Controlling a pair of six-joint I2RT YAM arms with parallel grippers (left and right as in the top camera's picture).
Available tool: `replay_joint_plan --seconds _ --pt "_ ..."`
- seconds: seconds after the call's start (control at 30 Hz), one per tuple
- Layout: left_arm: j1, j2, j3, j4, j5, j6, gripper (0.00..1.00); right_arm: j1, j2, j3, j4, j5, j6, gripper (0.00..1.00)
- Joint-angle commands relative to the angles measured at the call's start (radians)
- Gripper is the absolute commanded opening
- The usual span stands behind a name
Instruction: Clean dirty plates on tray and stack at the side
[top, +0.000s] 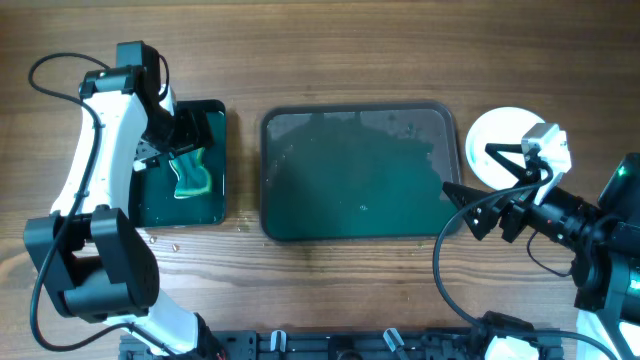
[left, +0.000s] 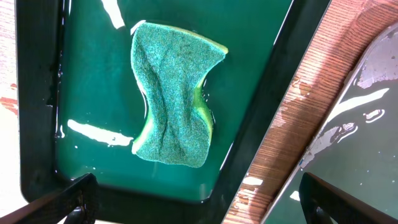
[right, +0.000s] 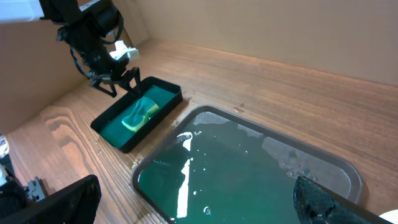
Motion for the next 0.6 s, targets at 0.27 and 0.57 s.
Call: replay_joint_plan --seconds 0.27,0.57 --pt "0.004 -0.008 0.013 0.0 0.015 0.005 1.0 0.068 -0.082 -0.047 0.104 0.0 -0.026 1.0" --pt "0.004 -0.008 0.013 0.0 0.015 0.005 1.0 0.253 -0.377 -0.332 0.444 0.48 0.402 0.99"
